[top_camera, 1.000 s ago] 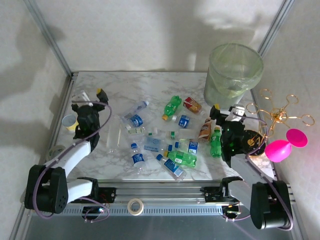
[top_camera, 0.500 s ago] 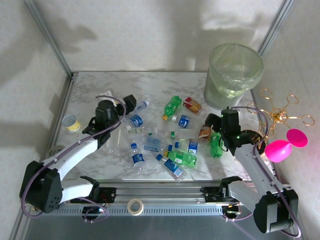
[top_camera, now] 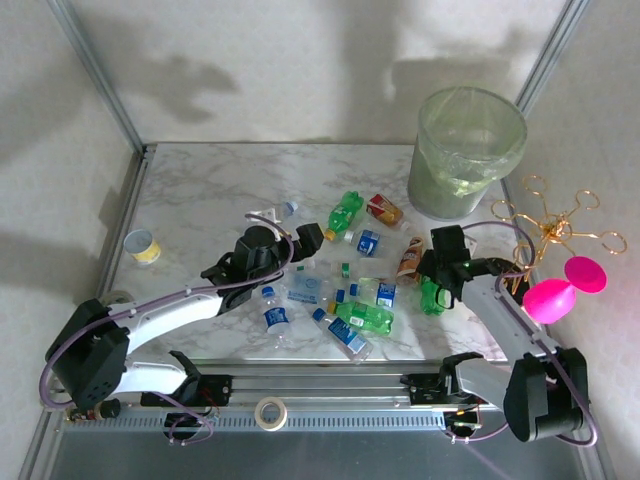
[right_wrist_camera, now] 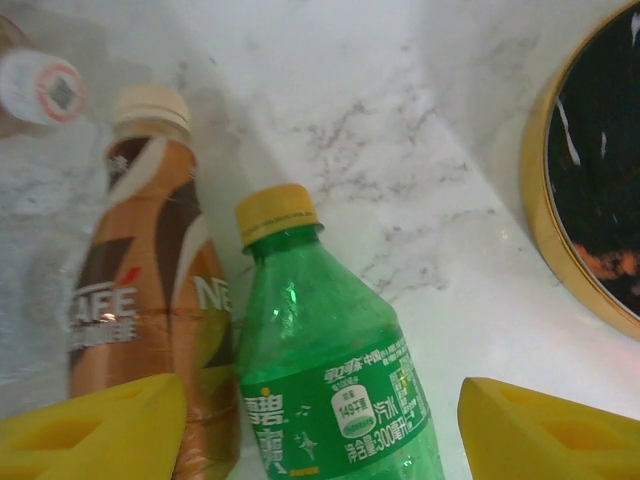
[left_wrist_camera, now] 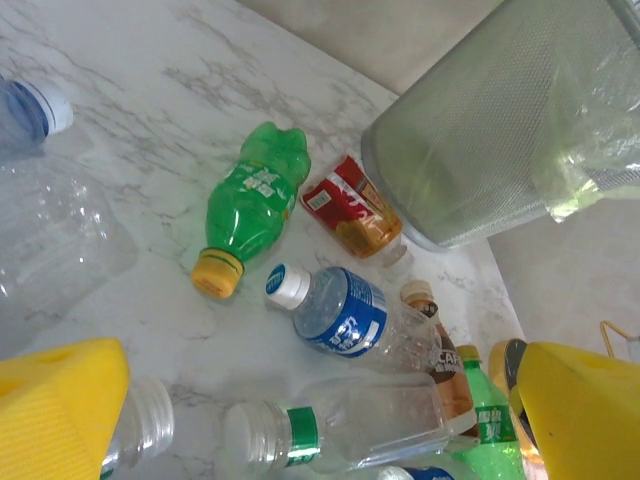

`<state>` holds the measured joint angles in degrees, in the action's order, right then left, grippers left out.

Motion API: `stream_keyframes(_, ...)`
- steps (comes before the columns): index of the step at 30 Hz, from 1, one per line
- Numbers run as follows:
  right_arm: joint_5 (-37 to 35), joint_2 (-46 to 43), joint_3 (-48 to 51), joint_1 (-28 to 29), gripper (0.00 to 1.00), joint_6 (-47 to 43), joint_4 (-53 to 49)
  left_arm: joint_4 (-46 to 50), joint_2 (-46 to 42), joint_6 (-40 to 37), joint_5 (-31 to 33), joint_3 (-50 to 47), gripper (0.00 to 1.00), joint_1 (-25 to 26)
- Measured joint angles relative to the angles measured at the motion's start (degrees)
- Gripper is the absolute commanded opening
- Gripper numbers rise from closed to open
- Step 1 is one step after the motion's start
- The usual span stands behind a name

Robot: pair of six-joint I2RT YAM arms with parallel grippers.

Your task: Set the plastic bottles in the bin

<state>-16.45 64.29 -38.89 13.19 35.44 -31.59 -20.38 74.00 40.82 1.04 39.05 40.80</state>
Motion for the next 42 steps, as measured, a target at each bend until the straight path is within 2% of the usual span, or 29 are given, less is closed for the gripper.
stream_keyframes(15, 1.95, 4.72, 5.38, 0.02, 0.72, 1.49, 3.54, -1.6, -0.35, 1.03, 2.56, -3.89, 0.99, 0.0)
stream_keyframes(25, 2.89, 6.51, 5.7, 0.22, 0.69, 1.46, 5.18, -1.55, -5.05, 1.38, 6.6, -7.87, 1.0, 0.0)
stream_keyframes(28, 2.54, 6.67, 5.7, 0.61, 0.61, 1.57, 5.27, -1.57, -5.84, 1.49, 7.39, -8.24, 1.0, 0.0)
stream_keyframes(29, 2.38, 6.67, 5.7, 0.79, 0.54, 1.66, 5.29, -1.6, -5.95, 1.51, 7.63, -8.26, 1.0, 0.0)
stream_keyframes(32, 1.79, 6.58, 5.35, 1.38, 0.47, 1.79, 5.2, -1.57, -6.49, 1.75, 8.22, -8.55, 1.0, -0.02)
stream_keyframes(42, -0.2, 0.55, -1.49, 7.04, 0.46, 2.56, -0.15, -4.7, -8.7, 6.21, 9.25, -13.22, 1.0, -2.99)
